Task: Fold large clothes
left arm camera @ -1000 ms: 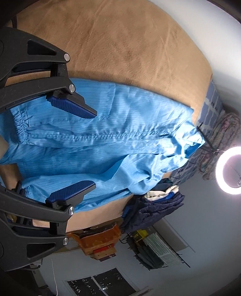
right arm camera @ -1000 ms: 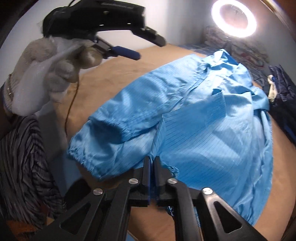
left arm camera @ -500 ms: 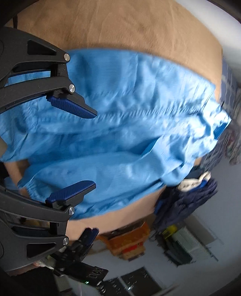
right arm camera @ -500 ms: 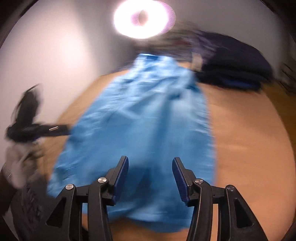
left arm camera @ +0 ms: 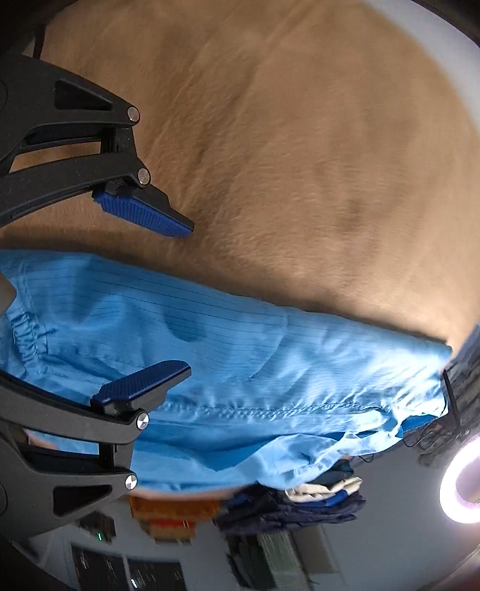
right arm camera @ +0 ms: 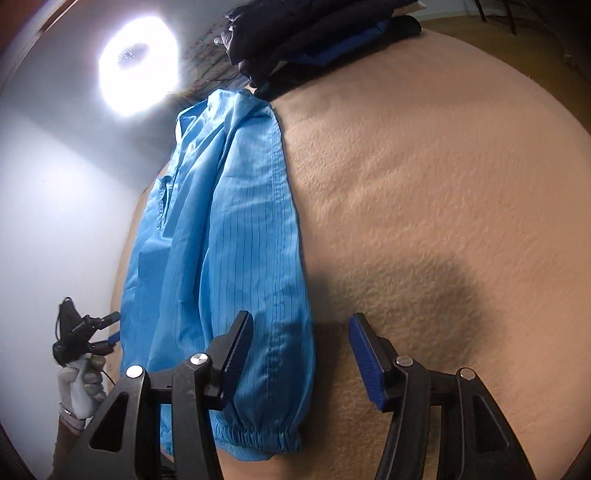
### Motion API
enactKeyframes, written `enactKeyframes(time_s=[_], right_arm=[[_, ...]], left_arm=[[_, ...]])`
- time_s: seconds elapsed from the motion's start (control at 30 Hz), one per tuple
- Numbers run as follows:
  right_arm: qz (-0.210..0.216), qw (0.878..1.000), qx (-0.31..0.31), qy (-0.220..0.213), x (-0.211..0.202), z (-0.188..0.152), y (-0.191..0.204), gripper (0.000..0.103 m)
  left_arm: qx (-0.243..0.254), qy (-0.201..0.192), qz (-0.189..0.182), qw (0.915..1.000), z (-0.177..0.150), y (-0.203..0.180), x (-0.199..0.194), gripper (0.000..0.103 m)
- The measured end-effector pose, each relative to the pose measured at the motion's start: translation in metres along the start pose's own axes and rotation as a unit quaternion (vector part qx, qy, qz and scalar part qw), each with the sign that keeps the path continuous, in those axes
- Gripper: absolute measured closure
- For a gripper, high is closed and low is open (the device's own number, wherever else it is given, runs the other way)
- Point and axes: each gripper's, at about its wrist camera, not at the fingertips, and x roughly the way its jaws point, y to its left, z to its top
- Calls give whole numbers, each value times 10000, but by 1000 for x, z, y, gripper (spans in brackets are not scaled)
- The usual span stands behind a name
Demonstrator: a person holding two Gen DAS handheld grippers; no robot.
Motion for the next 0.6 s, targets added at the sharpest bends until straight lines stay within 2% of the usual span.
enactKeyframes(time_s=[0.1,0.13,0.17,0.23,0.27,0.3,0.37,0.5,0.6], right_arm=[[156,9998,79,42,4,1,-1,48],[208,9997,85,66,4,0,-1,51],[224,9997,66,116,7,0,0,57],[168,9997,-27,184,12,-2,4,67],[114,9997,-70,205,14,-2,5,78],[86,9997,-75,213,14,-3,7,90],[125,9996,-50,254,16,-3,11,98],[-31,9992,-333,227,17,-3,32,102],[32,9980,-603,197,16,-6,52,103]], left_arm=[[-56,56,-343,9994,0,-1,0,32],[-133,106,-518,9985,0,0,2,32],[-170,157,-638,9977,-2,-1,6,36],[70,212,-440,9988,-5,-9,10,79],[205,262,-328,9989,-6,-14,13,99],[252,214,-268,9991,-7,-18,13,99],[356,98,-182,9992,-7,-23,9,99],[518,-200,142,9984,-5,-20,-5,102],[357,-301,145,9988,-2,-5,-16,102]])
